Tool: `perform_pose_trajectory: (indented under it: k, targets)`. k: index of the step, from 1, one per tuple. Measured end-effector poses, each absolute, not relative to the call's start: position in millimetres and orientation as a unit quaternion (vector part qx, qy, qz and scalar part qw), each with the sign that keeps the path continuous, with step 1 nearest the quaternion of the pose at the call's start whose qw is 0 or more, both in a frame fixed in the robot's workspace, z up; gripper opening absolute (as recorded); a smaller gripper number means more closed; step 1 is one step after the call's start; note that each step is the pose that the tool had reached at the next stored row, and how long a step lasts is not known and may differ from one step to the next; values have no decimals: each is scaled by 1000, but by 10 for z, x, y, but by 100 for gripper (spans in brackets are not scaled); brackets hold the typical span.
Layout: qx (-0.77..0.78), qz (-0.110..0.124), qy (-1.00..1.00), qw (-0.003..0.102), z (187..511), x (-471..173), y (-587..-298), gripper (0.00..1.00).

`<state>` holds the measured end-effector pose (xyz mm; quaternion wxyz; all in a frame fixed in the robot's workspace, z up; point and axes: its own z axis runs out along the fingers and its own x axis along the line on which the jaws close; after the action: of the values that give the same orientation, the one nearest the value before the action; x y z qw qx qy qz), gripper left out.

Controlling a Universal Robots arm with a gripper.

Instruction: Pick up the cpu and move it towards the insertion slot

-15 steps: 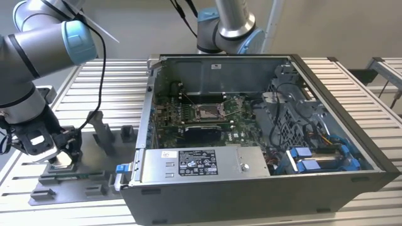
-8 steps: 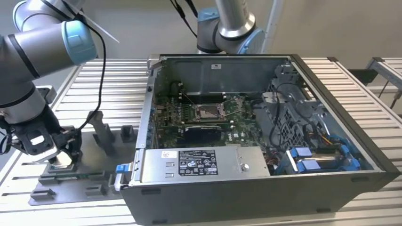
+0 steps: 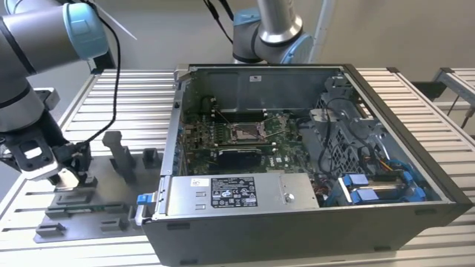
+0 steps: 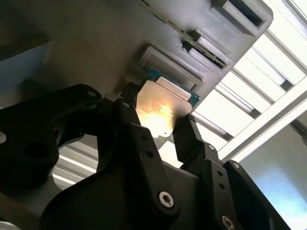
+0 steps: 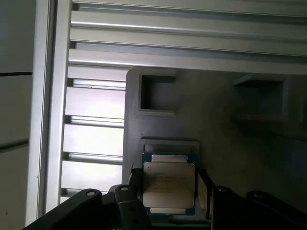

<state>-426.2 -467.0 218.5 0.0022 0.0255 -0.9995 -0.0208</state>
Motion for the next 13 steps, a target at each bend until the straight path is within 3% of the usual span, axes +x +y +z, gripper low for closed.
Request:
perform_pose_trajectory:
  k: [13]
  targets:
    - [25,-21,-999,2,2779,-4261,-4670,0]
